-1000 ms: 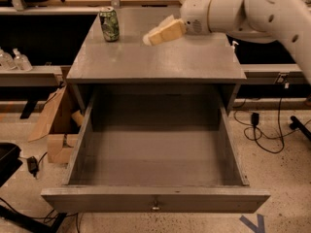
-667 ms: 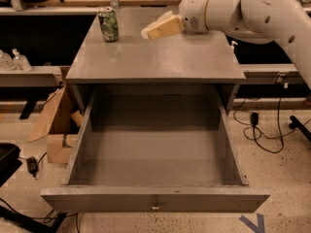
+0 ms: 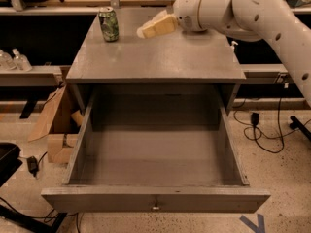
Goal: Place green can into top drawer
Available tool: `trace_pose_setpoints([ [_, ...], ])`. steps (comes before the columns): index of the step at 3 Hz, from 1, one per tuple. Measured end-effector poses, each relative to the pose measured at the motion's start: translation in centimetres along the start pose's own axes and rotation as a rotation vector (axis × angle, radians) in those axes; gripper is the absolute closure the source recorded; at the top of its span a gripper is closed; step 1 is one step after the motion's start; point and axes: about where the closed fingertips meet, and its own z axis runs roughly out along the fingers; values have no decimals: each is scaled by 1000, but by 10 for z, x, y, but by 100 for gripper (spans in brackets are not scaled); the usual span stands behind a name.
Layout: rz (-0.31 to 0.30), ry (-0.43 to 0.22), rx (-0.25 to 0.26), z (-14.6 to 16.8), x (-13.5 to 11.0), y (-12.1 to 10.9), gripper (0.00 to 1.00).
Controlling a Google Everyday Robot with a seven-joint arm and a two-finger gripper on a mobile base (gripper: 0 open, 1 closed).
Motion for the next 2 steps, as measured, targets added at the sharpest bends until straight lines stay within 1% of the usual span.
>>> trace_pose_setpoints([
  [1, 50, -2, 10, 52, 25, -25, 0],
  [2, 83, -6, 15, 129, 38, -35, 0],
])
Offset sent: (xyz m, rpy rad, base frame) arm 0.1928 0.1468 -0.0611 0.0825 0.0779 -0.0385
